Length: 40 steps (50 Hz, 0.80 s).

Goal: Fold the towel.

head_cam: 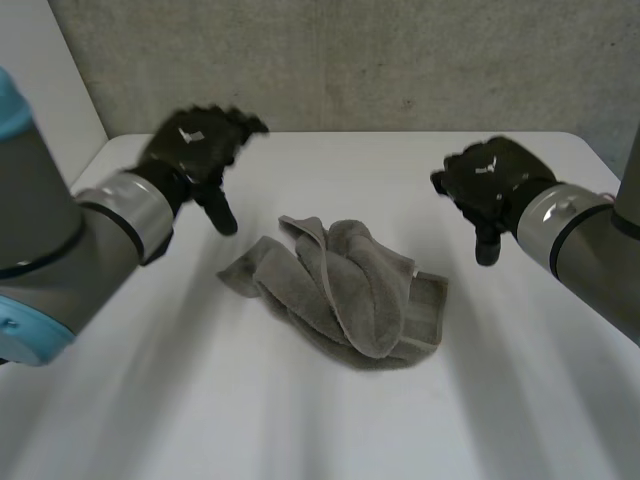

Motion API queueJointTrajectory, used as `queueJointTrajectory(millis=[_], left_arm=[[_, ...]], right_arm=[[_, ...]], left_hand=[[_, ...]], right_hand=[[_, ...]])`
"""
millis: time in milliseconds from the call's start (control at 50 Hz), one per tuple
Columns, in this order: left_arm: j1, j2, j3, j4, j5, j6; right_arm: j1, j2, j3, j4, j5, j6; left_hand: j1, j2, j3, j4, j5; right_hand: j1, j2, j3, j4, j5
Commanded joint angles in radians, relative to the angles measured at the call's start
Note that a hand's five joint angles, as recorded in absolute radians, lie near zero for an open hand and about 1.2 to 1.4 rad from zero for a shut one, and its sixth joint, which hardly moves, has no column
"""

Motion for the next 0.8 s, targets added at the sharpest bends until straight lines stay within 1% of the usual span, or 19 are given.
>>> queueJointTrajectory(millis=[20, 60, 80, 120, 140, 180, 220, 240, 280, 300, 340, 380, 520, 680, 720, 740, 760, 780, 800], left_arm=[[-0.002, -0.105, -0.030, -0.001, 0.030, 0.169], [-0.004, -0.135, -0.040, 0.005, 0.033, 0.192], [-0.004, -0.136, -0.040, 0.005, 0.034, 0.192], [-0.005, -0.163, -0.040, 0.010, 0.037, 0.194], [-0.005, -0.163, -0.040, 0.010, 0.037, 0.194], [-0.005, -0.189, -0.043, 0.031, 0.052, 0.195], [-0.005, -0.203, -0.047, 0.041, 0.066, 0.195], [-0.005, -0.203, -0.047, 0.041, 0.066, 0.195], [-0.005, -0.225, -0.066, 0.045, 0.104, 0.198], [-0.005, -0.225, -0.066, 0.045, 0.104, 0.198], [-0.005, -0.243, -0.072, 0.053, 0.141, 0.198], [-0.005, -0.251, -0.072, 0.054, 0.148, 0.198], [-0.005, -0.280, -0.075, 0.077, 0.149, 0.198], [-0.005, -0.307, -0.106, 0.180, 0.149, 0.198], [-0.005, -0.312, -0.115, 0.211, 0.149, 0.198], [-0.005, -0.312, -0.115, 0.211, 0.149, 0.198], [-0.007, -0.315, -0.115, 0.219, 0.149, 0.197], [-0.007, -0.315, -0.115, 0.219, 0.149, 0.197], [-0.008, -0.321, -0.115, 0.220, 0.147, 0.197]], right_arm=[[-0.021, 0.025, 0.048, 0.084, -0.021, 0.087], [-0.050, 0.039, 0.113, 0.094, -0.065, 0.136], [-0.051, 0.039, 0.114, 0.094, -0.065, 0.136], [-0.084, 0.040, 0.198, 0.073, -0.138, 0.185], [-0.084, 0.040, 0.198, 0.073, -0.139, 0.185], [-0.103, 0.042, 0.287, 0.003, -0.198, 0.240], [-0.104, 0.043, 0.328, -0.040, -0.209, 0.262], [-0.104, 0.043, 0.328, -0.041, -0.209, 0.262], [-0.104, 0.054, 0.394, -0.108, -0.208, 0.288], [-0.104, 0.054, 0.394, -0.108, -0.208, 0.288], [-0.103, 0.066, 0.427, -0.164, -0.208, 0.315], [-0.101, 0.074, 0.433, -0.189, -0.205, 0.335], [-0.093, 0.123, 0.434, -0.240, -0.203, 0.415], [-0.089, 0.161, 0.437, -0.303, -0.203, 0.463], [-0.089, 0.169, 0.440, -0.335, -0.203, 0.493], [-0.089, 0.169, 0.440, -0.335, -0.203, 0.494], [-0.089, 0.172, 0.440, -0.349, -0.203, 0.504], [-0.089, 0.172, 0.440, -0.349, -0.203, 0.504], [-0.087, 0.177, 0.440, -0.363, -0.202, 0.510]], left_hand=[[0.089, 0.092, 0.092, 0.093, 0.089], [0.163, 0.165, 0.165, 0.166, 0.162], [0.163, 0.165, 0.166, 0.166, 0.162], [0.160, 0.163, 0.163, 0.163, 0.159], [0.160, 0.162, 0.163, 0.163, 0.159], [0.160, 0.162, 0.163, 0.163, 0.159], [0.160, 0.162, 0.163, 0.163, 0.159], [0.160, 0.162, 0.163, 0.163, 0.159], [0.160, 0.162, 0.163, 0.163, 0.159], [0.160, 0.162, 0.163, 0.163, 0.159], [0.163, 0.165, 0.166, 0.166, 0.162], [0.166, 0.168, 0.168, 0.169, 0.165], [0.166, 0.168, 0.168, 0.169, 0.165], [0.172, 0.174, 0.174, 0.175, 0.171], [0.268, 0.270, 0.271, 0.271, 0.267], [0.268, 0.271, 0.271, 0.272, 0.268], [0.353, 0.355, 0.355, 0.356, 0.352], [0.354, 0.356, 0.356, 0.357, 0.353], [0.505, 0.507, 0.507, 0.508, 0.504]], right_hand=[[0.132, 0.144, 0.138, 0.136, 0.117], [0.141, 0.153, 0.147, 0.145, 0.126], [0.141, 0.153, 0.147, 0.145, 0.126], [0.138, 0.150, 0.144, 0.142, 0.123], [0.138, 0.150, 0.144, 0.142, 0.123], [0.138, 0.150, 0.144, 0.142, 0.123], [0.135, 0.147, 0.141, 0.139, 0.120], [0.135, 0.147, 0.141, 0.139, 0.120], [0.132, 0.144, 0.138, 0.136, 0.118], [0.132, 0.144, 0.138, 0.136, 0.117], [0.123, 0.135, 0.129, 0.127, 0.109], [0.115, 0.126, 0.121, 0.118, 0.100], [0.112, 0.123, 0.118, 0.115, 0.097], [0.112, 0.123, 0.118, 0.115, 0.097], [0.144, 0.156, 0.150, 0.148, 0.129], [0.144, 0.156, 0.150, 0.148, 0.129], [0.182, 0.193, 0.188, 0.186, 0.167], [0.182, 0.194, 0.188, 0.186, 0.167], [0.327, 0.339, 0.333, 0.331, 0.313]])
